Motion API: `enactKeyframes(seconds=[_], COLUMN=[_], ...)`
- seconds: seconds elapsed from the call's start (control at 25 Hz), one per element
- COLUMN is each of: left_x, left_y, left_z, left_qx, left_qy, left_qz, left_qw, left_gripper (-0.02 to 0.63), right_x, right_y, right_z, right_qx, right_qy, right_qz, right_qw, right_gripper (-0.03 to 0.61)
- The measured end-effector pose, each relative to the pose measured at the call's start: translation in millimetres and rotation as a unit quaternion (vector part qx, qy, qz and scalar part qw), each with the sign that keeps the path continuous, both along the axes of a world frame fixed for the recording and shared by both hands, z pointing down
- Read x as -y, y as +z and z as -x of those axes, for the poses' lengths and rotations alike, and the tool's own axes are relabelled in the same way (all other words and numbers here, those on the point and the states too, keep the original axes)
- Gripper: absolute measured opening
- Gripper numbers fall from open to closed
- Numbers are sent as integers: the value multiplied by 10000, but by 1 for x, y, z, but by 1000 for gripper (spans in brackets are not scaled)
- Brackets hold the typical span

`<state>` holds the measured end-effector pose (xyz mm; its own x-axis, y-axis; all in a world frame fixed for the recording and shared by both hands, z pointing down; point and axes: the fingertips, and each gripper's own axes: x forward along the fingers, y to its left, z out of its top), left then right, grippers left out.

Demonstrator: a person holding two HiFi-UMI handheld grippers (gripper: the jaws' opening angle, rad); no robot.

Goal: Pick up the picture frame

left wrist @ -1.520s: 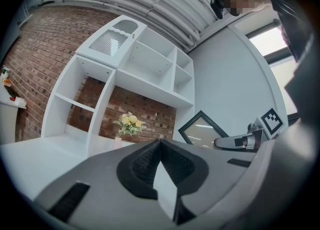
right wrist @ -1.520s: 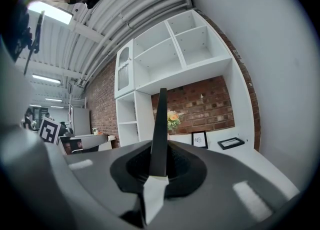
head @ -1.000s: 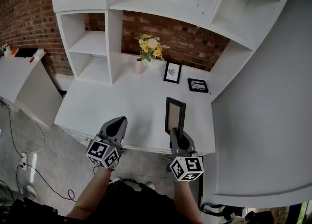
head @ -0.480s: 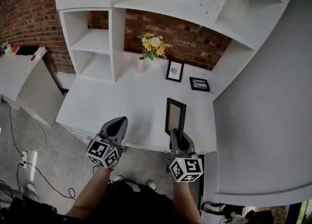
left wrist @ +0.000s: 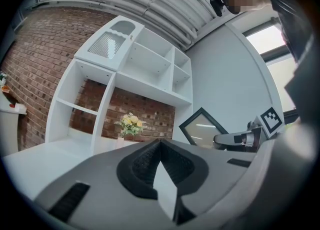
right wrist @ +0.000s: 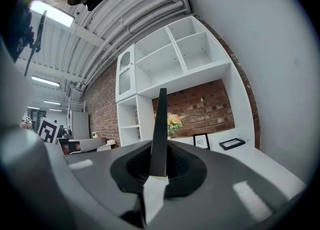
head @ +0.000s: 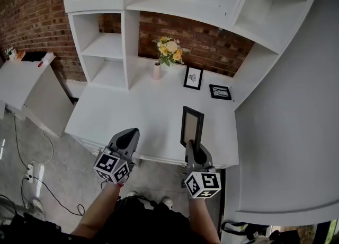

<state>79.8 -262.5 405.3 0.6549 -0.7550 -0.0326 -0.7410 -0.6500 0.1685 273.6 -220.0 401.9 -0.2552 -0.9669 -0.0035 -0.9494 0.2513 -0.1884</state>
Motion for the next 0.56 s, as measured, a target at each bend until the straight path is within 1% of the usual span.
enactKeyframes(seconds=[0.28, 0.56], left_x=[-6, -11], left_y=[5, 5], left_z=[-8, -13], left_qx=[68, 43], left_qy=[-52, -176], left_qz=[41, 46], left_qw=[10000, 9998], left_gripper=[-6, -6], right_x=[-3, -6], right_y=[4, 5], right_z=[-9, -20], right_qx=[33, 78], right_qy=[-47, -85], right_qz=[11, 6], right_qw=[10000, 9999], right_gripper=[29, 29])
